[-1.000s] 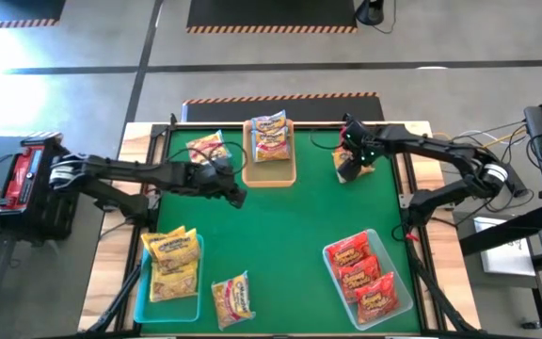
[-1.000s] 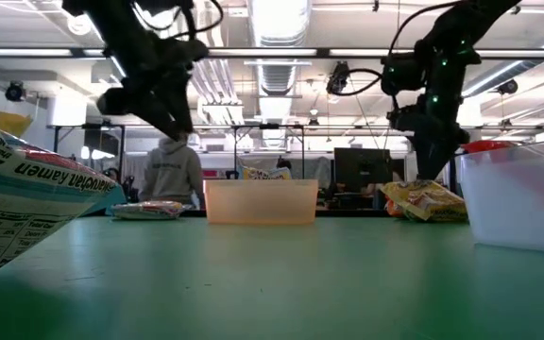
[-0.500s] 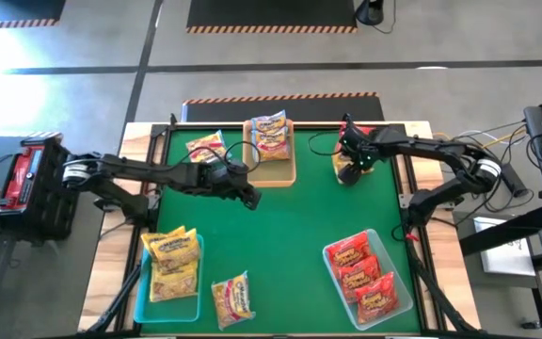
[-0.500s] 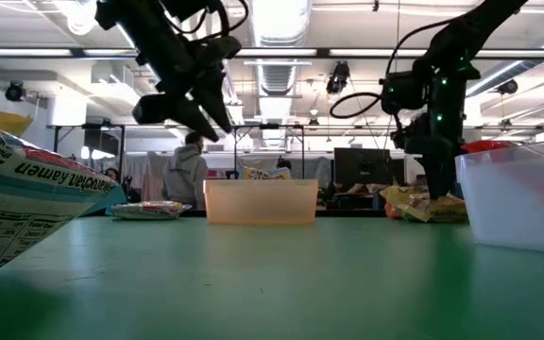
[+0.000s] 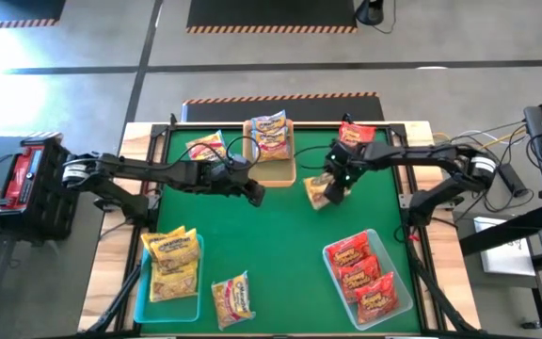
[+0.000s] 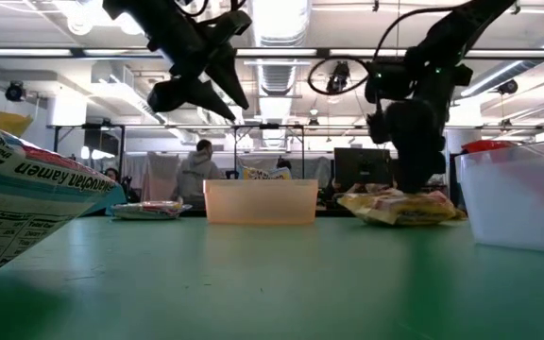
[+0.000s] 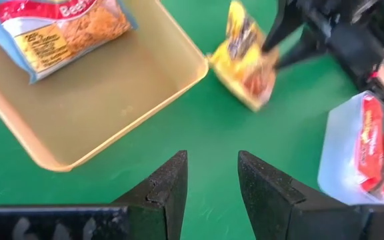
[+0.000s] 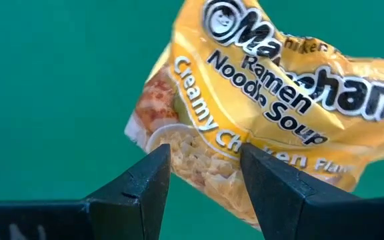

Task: Sort Maruchan noodles
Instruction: Put the yellow noodle pack into the blue bin

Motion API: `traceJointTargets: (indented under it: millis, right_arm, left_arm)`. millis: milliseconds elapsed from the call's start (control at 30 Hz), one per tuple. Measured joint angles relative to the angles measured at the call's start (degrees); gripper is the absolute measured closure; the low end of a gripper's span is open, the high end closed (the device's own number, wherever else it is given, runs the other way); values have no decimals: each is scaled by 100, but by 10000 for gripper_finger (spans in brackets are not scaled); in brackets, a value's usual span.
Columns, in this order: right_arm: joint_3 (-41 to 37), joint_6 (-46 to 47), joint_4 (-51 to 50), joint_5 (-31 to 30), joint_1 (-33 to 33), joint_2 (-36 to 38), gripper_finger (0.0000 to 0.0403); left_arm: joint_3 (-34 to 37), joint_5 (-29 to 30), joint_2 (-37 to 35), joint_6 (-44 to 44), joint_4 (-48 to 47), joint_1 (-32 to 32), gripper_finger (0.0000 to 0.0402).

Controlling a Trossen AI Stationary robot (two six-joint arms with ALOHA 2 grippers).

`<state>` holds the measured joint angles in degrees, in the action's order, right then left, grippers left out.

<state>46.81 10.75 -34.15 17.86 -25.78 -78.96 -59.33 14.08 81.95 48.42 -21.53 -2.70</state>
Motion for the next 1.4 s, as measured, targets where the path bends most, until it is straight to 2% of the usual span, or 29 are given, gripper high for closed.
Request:
traceJointTargets:
  millis: [100, 167, 300, 467, 567, 833, 1033, 1400]
  right_arm:
    - [-12, 114, 387, 604, 261, 2, 227]
    - [59, 126, 404, 719, 375, 49, 227]
    - [105, 110, 252, 532, 391, 219, 227]
    - [86, -235, -50, -457, 412, 350, 227]
    - [-8, -388, -89, -720, 415, 237, 227]
    - [-156, -74, 117, -683, 637, -52, 227]
    - [-166, 376, 802, -287, 1215, -188, 227]
    - [-129, 795, 1646, -232, 2155, -409, 227]
  left_arm:
    - [0, 16, 5, 2, 134, 0, 287]
    - [0, 20, 5, 3, 223, 0, 287]
    - [0, 32, 5, 68, 250, 25, 287]
    - [0, 35, 25, 256, 265, 176, 287]
    - [0, 37, 42, 377, 311, 307, 287]
    - [4, 38, 258, 612, 794, 700, 287]
    - [4, 38, 705, 809, 1370, 873, 287]
    - [9, 38, 1756, 1669, 2523, 942, 287]
